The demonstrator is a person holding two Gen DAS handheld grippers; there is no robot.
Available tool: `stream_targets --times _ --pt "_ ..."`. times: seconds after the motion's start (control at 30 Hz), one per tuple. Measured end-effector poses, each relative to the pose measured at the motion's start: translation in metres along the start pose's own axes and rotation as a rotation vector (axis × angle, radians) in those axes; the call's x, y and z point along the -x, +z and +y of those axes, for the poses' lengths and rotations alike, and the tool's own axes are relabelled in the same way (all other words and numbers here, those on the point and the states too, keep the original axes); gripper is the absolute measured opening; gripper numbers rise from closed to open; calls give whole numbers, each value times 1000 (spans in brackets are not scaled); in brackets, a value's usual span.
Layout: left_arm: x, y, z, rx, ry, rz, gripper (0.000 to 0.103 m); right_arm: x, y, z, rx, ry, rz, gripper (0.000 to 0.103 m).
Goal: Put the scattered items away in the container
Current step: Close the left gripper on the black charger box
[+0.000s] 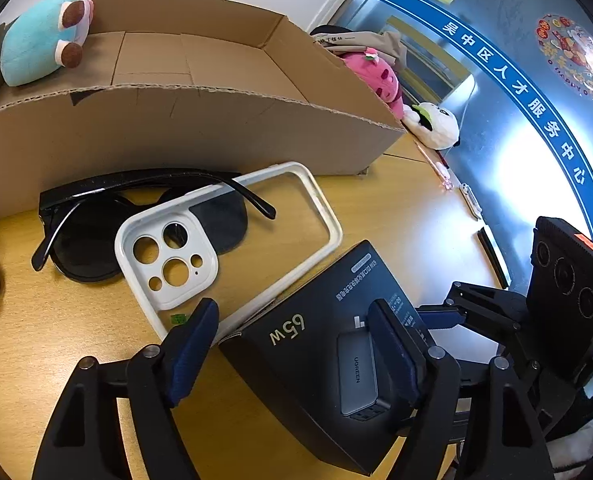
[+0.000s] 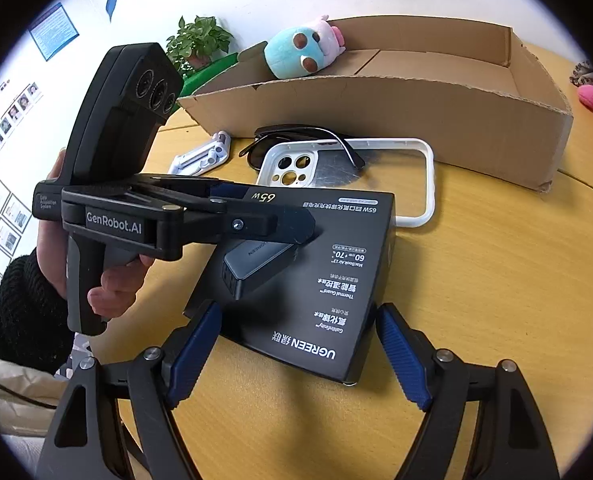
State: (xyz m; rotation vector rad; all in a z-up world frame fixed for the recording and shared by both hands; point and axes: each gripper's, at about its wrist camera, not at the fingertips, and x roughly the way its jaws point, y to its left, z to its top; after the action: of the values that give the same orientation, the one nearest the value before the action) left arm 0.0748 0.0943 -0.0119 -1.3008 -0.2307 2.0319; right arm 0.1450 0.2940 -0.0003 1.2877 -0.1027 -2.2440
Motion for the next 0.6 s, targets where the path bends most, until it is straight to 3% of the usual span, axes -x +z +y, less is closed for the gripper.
stream_targets --times 0.33,0.6 --pt "7 -2 -3 -26 20 0 72 -4 -4 18 131 -19 36 80" --pt "15 -11 -2 -28 40 -9 70 -7 -1 17 125 15 34 83"
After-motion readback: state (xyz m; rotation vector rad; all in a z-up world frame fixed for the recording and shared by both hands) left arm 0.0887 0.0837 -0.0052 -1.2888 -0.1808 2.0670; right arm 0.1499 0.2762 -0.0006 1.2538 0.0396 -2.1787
